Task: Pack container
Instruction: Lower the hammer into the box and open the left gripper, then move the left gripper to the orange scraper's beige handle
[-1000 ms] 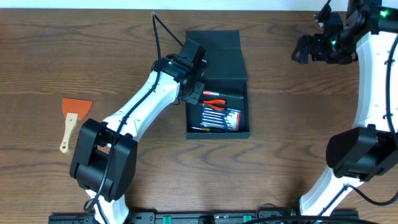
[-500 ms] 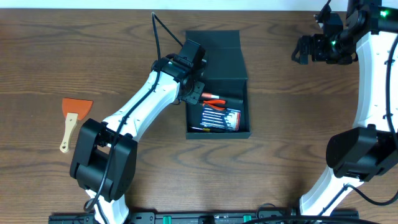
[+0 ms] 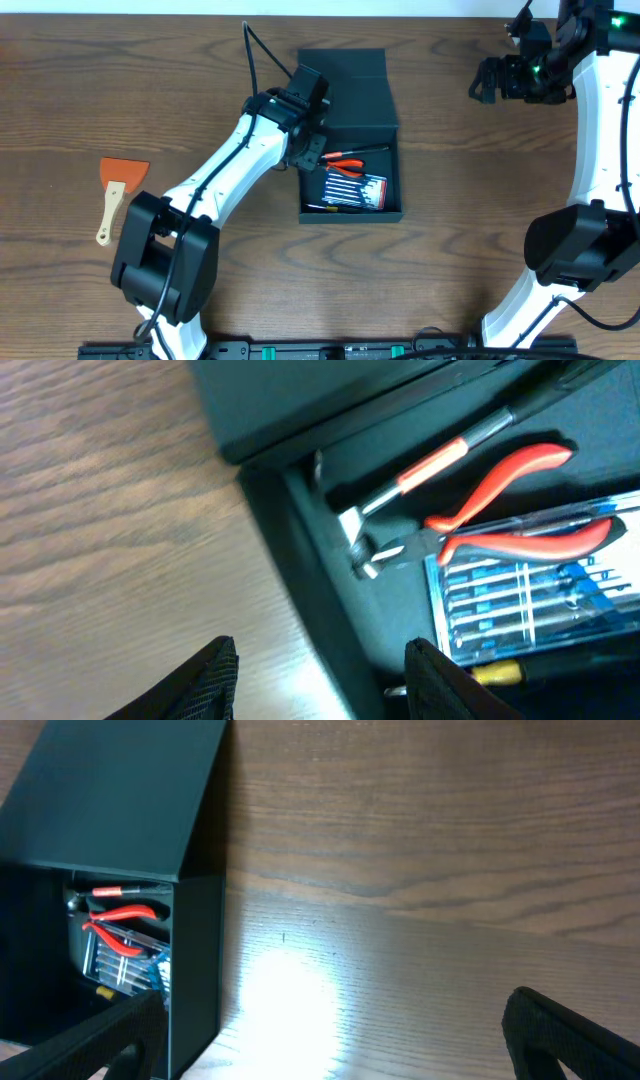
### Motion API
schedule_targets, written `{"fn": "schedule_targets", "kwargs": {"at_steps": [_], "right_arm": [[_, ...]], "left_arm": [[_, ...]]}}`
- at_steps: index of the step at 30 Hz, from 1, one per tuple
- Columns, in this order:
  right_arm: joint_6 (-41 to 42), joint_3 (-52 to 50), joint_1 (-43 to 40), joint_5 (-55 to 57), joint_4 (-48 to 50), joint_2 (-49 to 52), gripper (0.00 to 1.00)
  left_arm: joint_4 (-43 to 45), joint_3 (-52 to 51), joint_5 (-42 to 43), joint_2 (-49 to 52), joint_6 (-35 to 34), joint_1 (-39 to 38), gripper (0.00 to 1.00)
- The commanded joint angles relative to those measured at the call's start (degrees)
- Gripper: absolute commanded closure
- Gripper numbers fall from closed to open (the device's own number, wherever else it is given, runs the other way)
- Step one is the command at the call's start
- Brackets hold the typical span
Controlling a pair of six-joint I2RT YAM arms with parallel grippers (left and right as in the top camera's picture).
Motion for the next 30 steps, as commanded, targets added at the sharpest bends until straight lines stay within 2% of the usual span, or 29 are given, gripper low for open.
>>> {"fn": "schedule_targets", "kwargs": {"at_steps": [1,3,7,14,15,19,21,24,26,30], "right_arm": [[-1.16,0.07,0.33,-0.24,-0.11,-0.37,0.01],[-1.33,0.07,0.33,-0.24,-0.15,-0.37,0.01],[-1.33,0.07,0.33,-0.24,-0.17,-0.37,0.01],[-1.95,0.07,0.33,-0.24,-0.11,-0.37,0.01],[-1.92,0.07,0.33,-0.24,-0.07,-0.37,0.01],[-1.92,0.07,0.33,-0.26,0.02,-0.37,0.01],[-1.92,0.07,0.33,-0.24,0.15,-0.37,0.01],[-1.95,0.07,0.33,-0.24,0.15,-0.37,0.01],[-1.92,0.07,0.33,-0.26,0.13,-0.37,0.01],[-1.92,0.07,0.33,-0.24,0.24,-0.37,0.01]], "left_arm": [[-0.66,0.94,-2.91,-6.16,-0.83,1.66,0.47],[-1.27,0.96,-6.91,-9.86,-1.81,2.89,0.45],[-4.92,1.44,-13.05,-18.38,-3.58,8.11,0.3],[-17.4,1.53,-13.11,-30.67,-6.47,29.0,0.18],[-19.47,1.51,-13.05,-31.93,-4.83,33.03,0.18],[-21.07,0.2,-12.41,-33.64,4.81,40.52,0.18],[-20.06,-0.5,-9.38,-33.55,9.99,42.21,0.16],[-20.0,-1.86,-2.62,-32.06,22.53,43.21,0.14],[-19.58,-3.06,-2.8,-30.91,24.7,43.52,0.13],[-17.53,-6.29,-2.8,-28.17,24.87,45.03,0.13]]}}
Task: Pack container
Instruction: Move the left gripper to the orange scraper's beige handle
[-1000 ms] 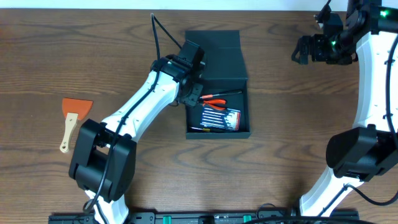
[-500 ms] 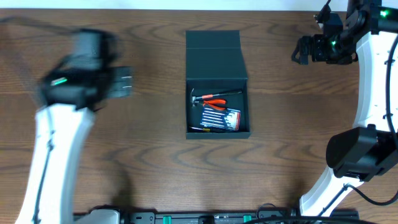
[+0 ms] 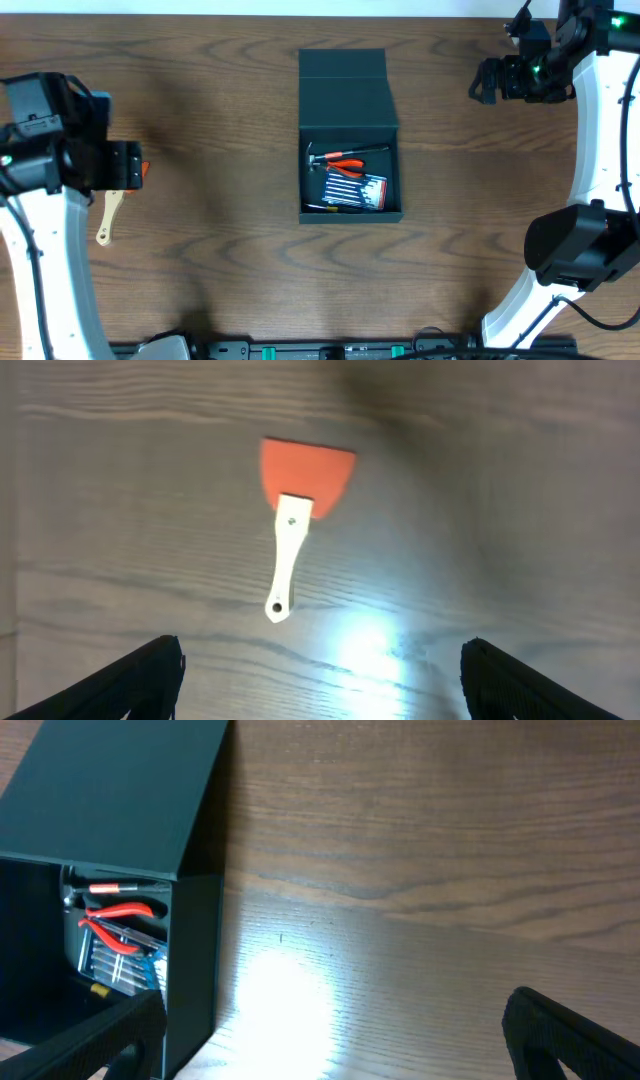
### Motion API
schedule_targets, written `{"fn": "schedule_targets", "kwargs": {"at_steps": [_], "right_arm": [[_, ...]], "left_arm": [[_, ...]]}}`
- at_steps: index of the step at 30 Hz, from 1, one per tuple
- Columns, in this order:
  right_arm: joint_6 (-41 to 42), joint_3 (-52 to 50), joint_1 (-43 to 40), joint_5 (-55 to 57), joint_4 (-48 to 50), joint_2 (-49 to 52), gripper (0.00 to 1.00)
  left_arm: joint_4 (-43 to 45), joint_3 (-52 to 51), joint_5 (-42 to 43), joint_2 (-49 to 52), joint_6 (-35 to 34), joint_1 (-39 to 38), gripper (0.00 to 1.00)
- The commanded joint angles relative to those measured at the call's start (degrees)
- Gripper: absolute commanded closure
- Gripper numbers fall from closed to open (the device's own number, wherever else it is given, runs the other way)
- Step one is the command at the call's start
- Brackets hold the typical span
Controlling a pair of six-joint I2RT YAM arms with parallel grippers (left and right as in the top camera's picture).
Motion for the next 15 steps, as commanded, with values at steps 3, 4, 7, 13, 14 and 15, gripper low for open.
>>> {"fn": "schedule_targets", "kwargs": {"at_steps": [3,4,7,13,14,15], "right_arm": [[-0.63,0.07,0.33,-0.22,0.17,-0.37,0.01],[-0.61,0.07,0.33,-0.22,0.17,-0.37,0.01],[-0.63,0.07,0.33,-0.24,0.22,-0.37,0.01],[-0.61,0.07,0.33,-0.22,0.39,-0.37,0.01],[-0.61,0.07,0.33,-0.22,0.33,-0.37,0.01],[-0.63,0.07,0.33,-0.22,0.31,-0.37,0.01]], "left_arm": [[2.32,-4.94,1.9,4.57,6.62,3.28,0.13],[2.47,-5.66,1.9,5.57,7.56,3.8,0.13],[4.07,-6.93,1.9,8.44,8.37,4.94,0.13],[6.12,-7.34,1.9,12.98,8.37,6.05,0.13],[6.34,-7.34,1.9,13.7,8.39,6.32,0.13],[6.51,-7.37,1.88,14.36,8.39,6.6,0.13]]}}
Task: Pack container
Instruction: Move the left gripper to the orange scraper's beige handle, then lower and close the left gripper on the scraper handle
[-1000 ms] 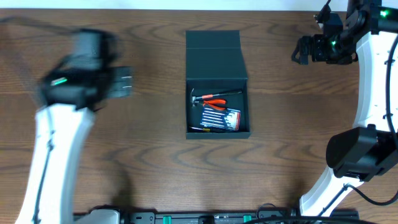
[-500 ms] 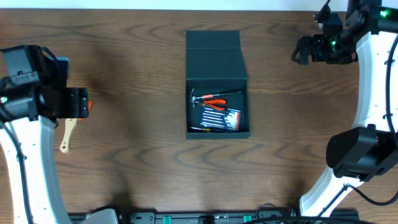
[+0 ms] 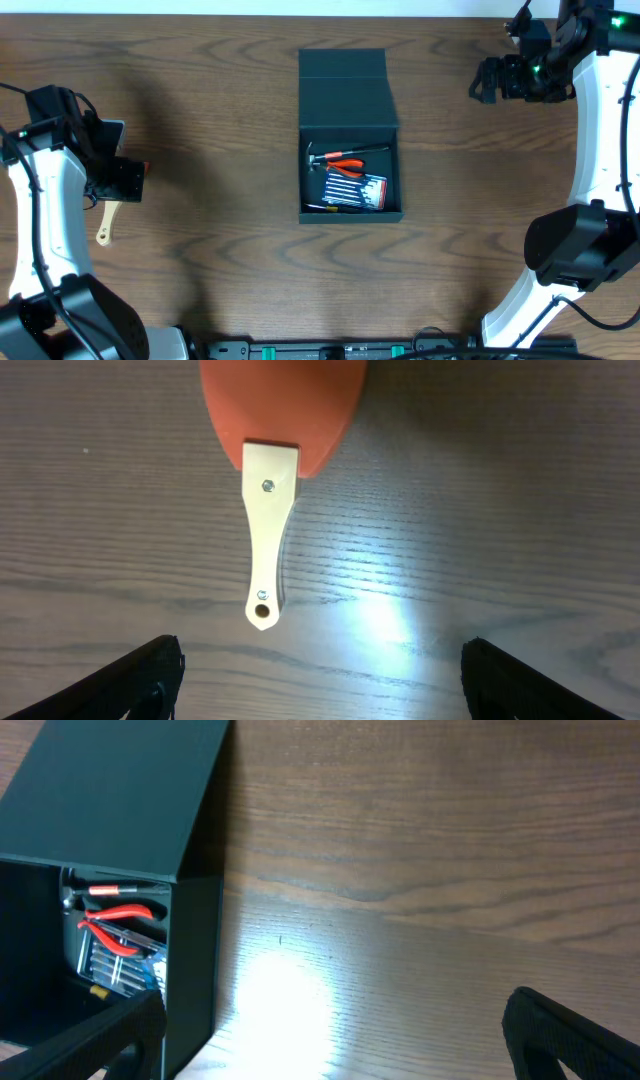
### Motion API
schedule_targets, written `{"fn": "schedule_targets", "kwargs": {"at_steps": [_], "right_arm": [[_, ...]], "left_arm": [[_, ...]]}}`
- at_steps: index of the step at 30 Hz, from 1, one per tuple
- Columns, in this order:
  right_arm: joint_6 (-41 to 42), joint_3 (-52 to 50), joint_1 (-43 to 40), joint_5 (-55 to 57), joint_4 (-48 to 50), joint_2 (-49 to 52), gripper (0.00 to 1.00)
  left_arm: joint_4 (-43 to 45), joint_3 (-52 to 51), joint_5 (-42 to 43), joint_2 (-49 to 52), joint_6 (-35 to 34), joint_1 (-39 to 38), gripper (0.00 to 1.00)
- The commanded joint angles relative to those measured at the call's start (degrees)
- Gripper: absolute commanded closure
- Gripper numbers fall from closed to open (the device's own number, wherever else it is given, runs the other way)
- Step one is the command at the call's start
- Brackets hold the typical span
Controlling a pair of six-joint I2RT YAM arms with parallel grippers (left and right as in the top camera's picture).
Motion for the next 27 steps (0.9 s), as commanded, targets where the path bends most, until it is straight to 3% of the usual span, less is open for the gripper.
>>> {"fn": "schedule_targets", "kwargs": {"at_steps": [1,27], "right_arm": [[-0.63,0.07,0.33,-0.2,0.04,-0.37,0.01],[-0.37,0.07,0.33,1.29,-0.07,-0.37,0.01]], "left_arm": [[0.42,-0.07,0.57,2.45,1.18,1.2,0.13],[10.49,-0.81,0.59,16.2,8.04,7.34,0.13]]}}
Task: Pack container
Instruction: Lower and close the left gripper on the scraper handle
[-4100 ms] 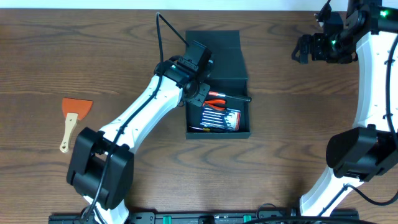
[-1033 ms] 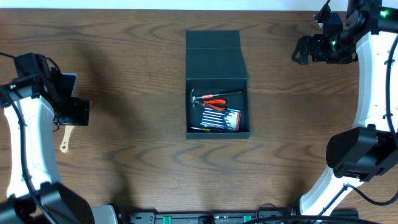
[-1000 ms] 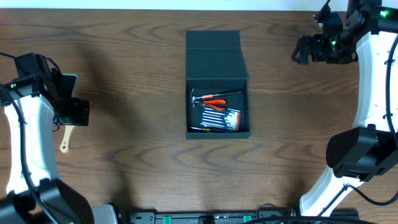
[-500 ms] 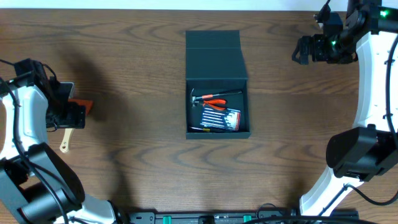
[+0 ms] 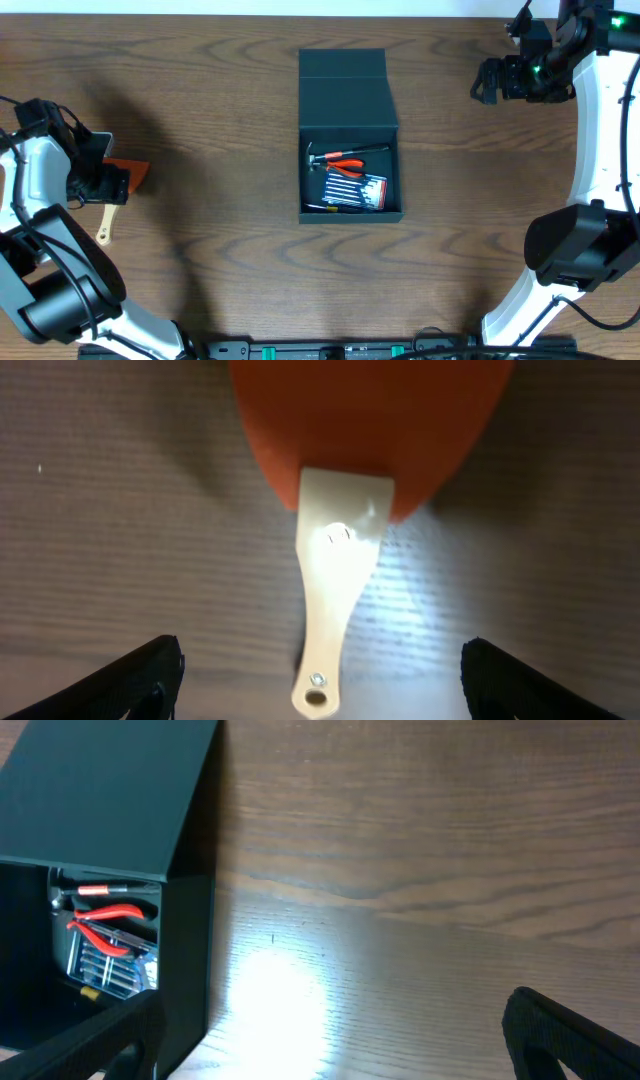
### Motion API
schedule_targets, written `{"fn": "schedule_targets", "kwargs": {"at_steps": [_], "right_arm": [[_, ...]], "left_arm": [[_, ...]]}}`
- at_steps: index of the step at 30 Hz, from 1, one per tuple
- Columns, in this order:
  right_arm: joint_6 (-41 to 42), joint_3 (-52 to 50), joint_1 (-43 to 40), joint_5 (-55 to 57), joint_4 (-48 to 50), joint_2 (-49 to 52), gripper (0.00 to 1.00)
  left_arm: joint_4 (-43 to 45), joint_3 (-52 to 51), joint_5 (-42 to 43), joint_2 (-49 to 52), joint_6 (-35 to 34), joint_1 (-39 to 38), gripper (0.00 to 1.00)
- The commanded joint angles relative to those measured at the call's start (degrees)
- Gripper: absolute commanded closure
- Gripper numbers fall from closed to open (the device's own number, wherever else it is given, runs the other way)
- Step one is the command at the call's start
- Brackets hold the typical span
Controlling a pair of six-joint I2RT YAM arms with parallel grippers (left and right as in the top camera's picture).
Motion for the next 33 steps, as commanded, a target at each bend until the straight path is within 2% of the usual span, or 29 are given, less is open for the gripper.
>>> {"fn": "schedule_targets", "kwargs": {"at_steps": [1,11,21,27,33], "right_arm": [[-0.37,0.07,0.33,0.11,-0.07,-0.37,0.01],[0.72,0.07,0.33,0.11,-0.11,-0.37,0.01],[0.92,0.07,0.33,0.13,-0.07,-0.37,0.01],[0.92,0.07,0.33,0.15,-0.02,-0.37,0.01],[0.9,0.07,0.33,0.15,0.42,-0.37,0.01]], "left_arm": [[1.18,-1.01,0.42,2.69,1.64,0.33,0.13],[5.49,-1.05,0.44,8.31,1.62,0.35,0.13],[5.75,-1.05,0.44,10.25,1.38,0.35,0.14],[3.54,-1.05,0.44,10.25,1.38,0.33,0.31],[2.08,-1.05,0.42,10.25,1.36,0.33,0.32]]}}
